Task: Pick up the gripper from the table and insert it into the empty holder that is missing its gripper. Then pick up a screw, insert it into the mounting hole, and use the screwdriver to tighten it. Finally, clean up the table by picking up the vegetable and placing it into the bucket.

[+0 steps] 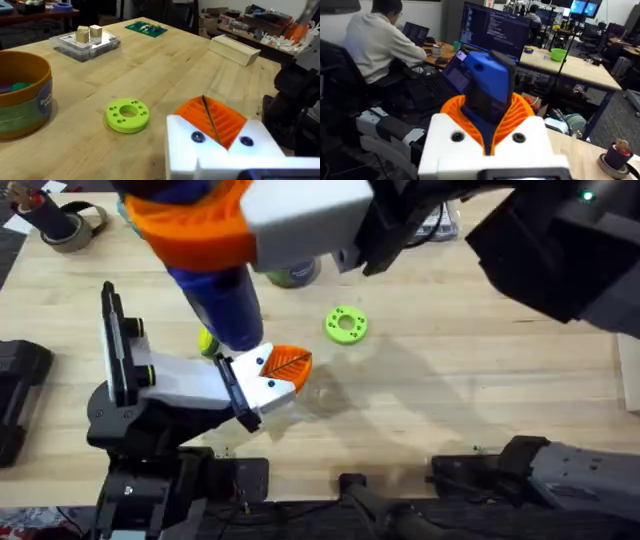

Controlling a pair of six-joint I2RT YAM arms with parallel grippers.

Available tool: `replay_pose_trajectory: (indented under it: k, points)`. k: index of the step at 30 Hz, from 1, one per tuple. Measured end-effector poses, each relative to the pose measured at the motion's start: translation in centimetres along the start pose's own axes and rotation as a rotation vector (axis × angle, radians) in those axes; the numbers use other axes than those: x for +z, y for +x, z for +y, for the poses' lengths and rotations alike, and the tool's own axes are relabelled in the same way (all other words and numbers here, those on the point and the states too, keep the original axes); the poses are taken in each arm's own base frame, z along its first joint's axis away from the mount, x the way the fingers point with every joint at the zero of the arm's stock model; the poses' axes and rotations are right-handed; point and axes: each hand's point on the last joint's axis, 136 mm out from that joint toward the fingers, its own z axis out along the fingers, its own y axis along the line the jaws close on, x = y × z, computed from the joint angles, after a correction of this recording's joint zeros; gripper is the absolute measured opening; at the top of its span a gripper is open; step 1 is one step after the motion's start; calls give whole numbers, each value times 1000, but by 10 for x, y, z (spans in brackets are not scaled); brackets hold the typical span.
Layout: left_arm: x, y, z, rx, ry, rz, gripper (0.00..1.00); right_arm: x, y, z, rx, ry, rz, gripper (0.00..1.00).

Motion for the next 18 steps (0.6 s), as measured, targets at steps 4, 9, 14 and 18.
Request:
replay_pose_trajectory:
  k: [4, 9, 14, 18]
  points:
    - [0, 0, 0, 0, 0, 0, 11, -1, 7, 1, 2, -2, 7, 46]
    - [0, 0, 0, 0, 0, 0, 11, -2, 21, 2, 7, -2, 19, 45]
    - [0, 0, 0, 0, 0, 0, 11, -3, 30, 3, -1, -1, 27, 46]
    - [0, 0, 0, 0, 0, 0, 11, -3, 32, 3, -12, 0, 28, 45]
